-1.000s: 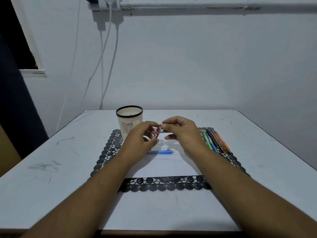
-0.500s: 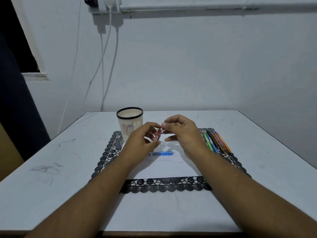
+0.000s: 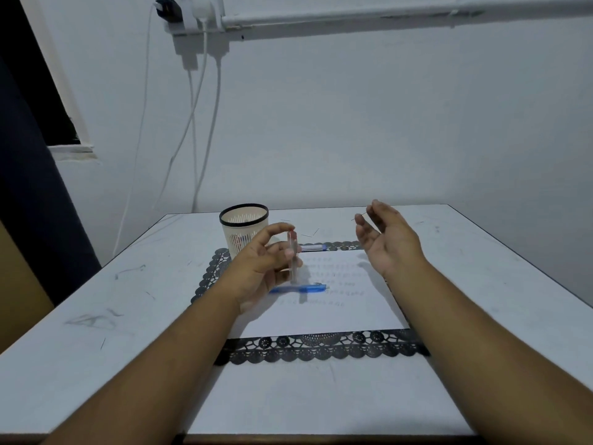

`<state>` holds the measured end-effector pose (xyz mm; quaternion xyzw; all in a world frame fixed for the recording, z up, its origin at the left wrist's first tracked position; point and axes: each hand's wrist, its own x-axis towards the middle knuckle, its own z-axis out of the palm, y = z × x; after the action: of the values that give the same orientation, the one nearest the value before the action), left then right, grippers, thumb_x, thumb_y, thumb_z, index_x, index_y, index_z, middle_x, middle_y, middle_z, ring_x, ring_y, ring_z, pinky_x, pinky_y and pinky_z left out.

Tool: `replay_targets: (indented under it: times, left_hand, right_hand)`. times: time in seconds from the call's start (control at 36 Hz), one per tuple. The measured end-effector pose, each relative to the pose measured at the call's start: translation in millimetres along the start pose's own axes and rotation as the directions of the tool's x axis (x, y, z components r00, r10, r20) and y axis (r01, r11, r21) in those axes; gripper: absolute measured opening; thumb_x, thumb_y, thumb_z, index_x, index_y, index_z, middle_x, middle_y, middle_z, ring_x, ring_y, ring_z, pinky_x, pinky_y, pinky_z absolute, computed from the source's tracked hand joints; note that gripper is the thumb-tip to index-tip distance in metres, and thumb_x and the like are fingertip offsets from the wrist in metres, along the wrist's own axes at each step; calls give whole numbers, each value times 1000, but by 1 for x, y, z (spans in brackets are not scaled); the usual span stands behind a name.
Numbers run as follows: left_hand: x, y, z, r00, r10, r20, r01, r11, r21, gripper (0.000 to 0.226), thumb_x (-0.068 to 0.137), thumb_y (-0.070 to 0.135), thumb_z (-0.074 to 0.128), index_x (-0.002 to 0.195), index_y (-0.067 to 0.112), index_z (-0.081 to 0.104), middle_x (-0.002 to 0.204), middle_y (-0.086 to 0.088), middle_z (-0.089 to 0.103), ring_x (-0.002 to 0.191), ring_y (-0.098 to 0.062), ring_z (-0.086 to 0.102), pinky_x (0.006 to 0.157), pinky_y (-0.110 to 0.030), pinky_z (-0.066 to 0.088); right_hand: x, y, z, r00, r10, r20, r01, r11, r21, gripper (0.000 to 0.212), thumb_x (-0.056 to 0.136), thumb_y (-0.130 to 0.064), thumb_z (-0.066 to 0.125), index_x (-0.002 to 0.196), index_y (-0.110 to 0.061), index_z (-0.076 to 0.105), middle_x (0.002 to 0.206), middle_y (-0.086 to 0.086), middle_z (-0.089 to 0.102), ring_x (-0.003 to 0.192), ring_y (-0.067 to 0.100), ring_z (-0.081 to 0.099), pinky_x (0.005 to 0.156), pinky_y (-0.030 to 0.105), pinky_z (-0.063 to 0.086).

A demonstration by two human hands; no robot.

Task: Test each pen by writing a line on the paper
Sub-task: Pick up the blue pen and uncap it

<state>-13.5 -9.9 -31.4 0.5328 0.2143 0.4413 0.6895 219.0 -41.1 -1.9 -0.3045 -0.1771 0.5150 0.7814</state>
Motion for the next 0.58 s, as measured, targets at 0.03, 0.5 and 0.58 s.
replay_targets:
  times: [0.03, 0.5, 0.58]
  left_hand:
    - [1, 1, -1, 1000, 10, -13, -10, 1000, 5, 45, 83, -2, 68, 122, 19, 64, 97, -9, 68, 79, -22, 69, 65, -31, 59]
    - [122, -23, 10, 983, 64, 169, -136, -356, 925, 55, 101, 14, 61, 149, 36, 48, 137, 3, 56, 129, -22, 51, 99, -36, 45]
    - [111, -16, 14, 969, 133, 208, -166, -271, 948, 52, 101, 11, 61, 148, 29, 50, 140, 3, 55, 130, -22, 50, 100, -37, 46]
  right_hand:
    - [0, 1, 0, 1000, 4, 3, -4, 1000, -12, 6, 97, -9, 71, 95, -11, 66, 90, 5, 67, 65, 22, 73, 54, 26, 57]
    - [11, 2, -15, 999, -40, -17, 39, 998, -58, 6, 99, -5, 68, 95, -7, 65, 88, 10, 64, 67, 24, 73, 61, 30, 61]
    - [15, 0, -15, 999, -39, -5, 39, 999, -29, 6, 99, -4, 68, 94, -5, 64, 85, 11, 63, 68, 26, 72, 65, 32, 63]
